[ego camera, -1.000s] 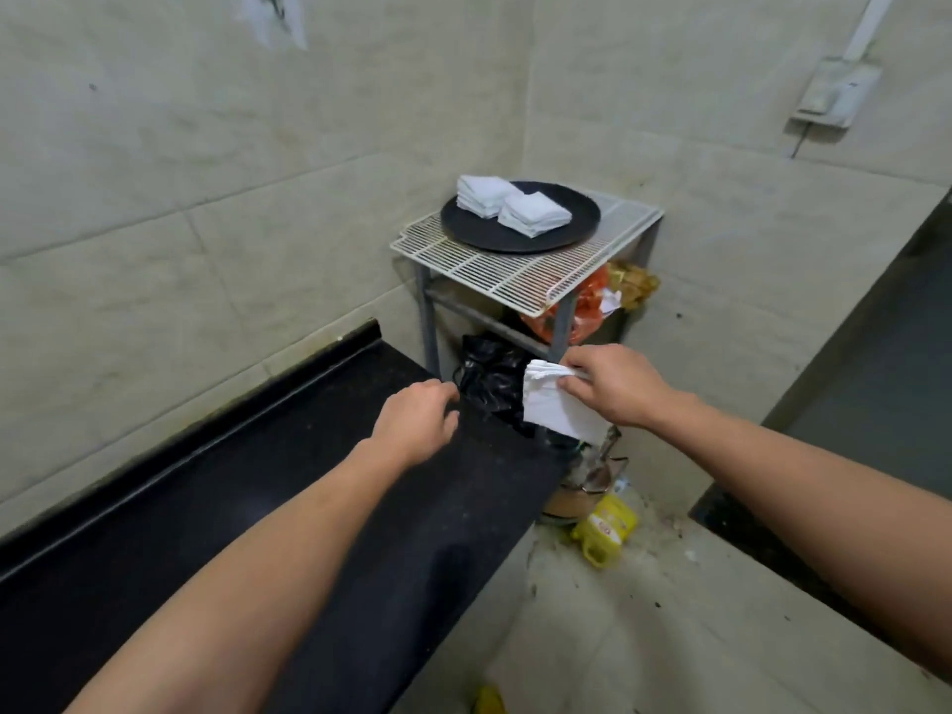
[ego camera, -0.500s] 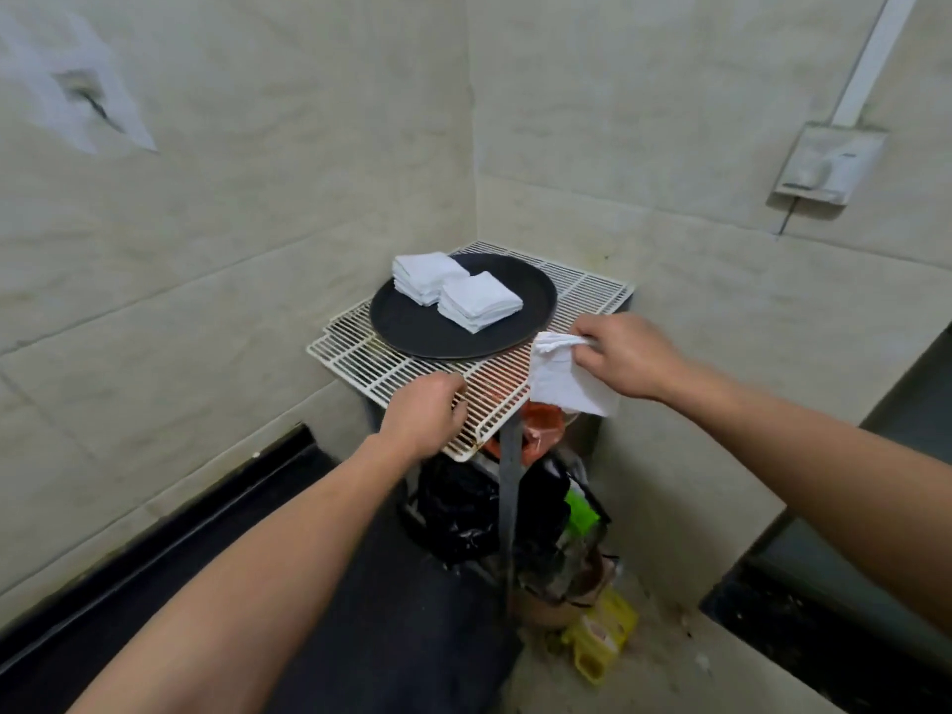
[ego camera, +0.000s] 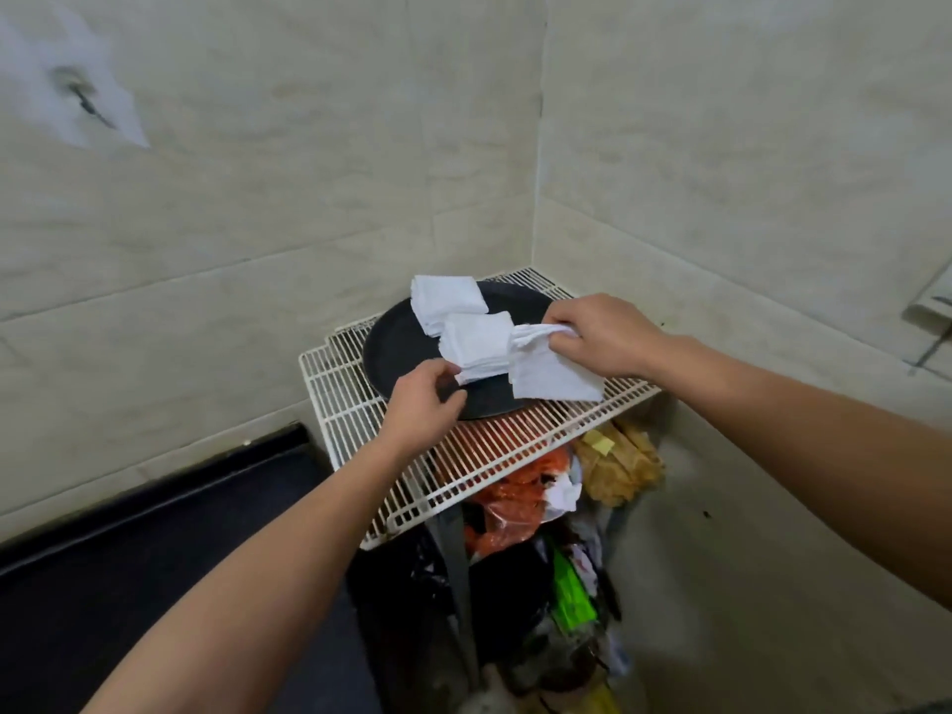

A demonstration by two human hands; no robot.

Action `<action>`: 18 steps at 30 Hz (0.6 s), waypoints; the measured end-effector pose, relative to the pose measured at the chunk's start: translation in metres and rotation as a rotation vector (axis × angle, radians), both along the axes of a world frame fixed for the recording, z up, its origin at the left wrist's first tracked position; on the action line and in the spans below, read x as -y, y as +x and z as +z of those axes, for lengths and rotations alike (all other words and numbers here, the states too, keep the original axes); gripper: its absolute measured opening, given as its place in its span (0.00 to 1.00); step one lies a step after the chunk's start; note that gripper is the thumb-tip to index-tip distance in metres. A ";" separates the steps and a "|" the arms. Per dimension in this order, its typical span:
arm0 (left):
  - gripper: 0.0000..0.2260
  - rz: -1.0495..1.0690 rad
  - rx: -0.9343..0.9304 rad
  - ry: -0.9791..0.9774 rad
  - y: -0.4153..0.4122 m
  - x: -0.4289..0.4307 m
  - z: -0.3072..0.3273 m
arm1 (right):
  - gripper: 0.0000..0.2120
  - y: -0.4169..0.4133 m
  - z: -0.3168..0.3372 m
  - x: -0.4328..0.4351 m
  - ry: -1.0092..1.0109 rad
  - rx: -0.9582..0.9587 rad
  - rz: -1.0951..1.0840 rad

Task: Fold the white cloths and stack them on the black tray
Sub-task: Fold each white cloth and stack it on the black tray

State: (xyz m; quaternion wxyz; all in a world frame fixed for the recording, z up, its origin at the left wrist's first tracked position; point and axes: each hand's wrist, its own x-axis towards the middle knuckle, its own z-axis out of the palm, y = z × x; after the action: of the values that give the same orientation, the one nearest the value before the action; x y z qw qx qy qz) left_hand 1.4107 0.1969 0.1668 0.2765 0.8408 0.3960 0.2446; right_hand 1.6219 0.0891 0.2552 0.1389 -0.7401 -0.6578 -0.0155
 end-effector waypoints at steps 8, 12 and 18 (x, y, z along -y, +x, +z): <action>0.14 -0.013 0.374 -0.560 0.043 -0.043 0.033 | 0.07 0.021 0.002 -0.083 -0.037 -0.153 0.146; 0.10 -0.006 0.330 -0.481 0.055 -0.065 0.024 | 0.03 0.037 0.004 -0.122 -0.065 -0.227 0.156; 0.13 0.096 0.380 -0.535 0.060 -0.075 0.009 | 0.02 0.048 -0.019 -0.171 -0.109 -0.420 0.133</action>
State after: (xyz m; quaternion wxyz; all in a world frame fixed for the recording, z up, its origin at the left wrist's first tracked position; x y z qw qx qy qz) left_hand 1.4709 0.2721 0.1760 0.5446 0.6580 0.4269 0.2969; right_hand 1.6702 0.2599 0.2362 0.2333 -0.6883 -0.6618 0.1839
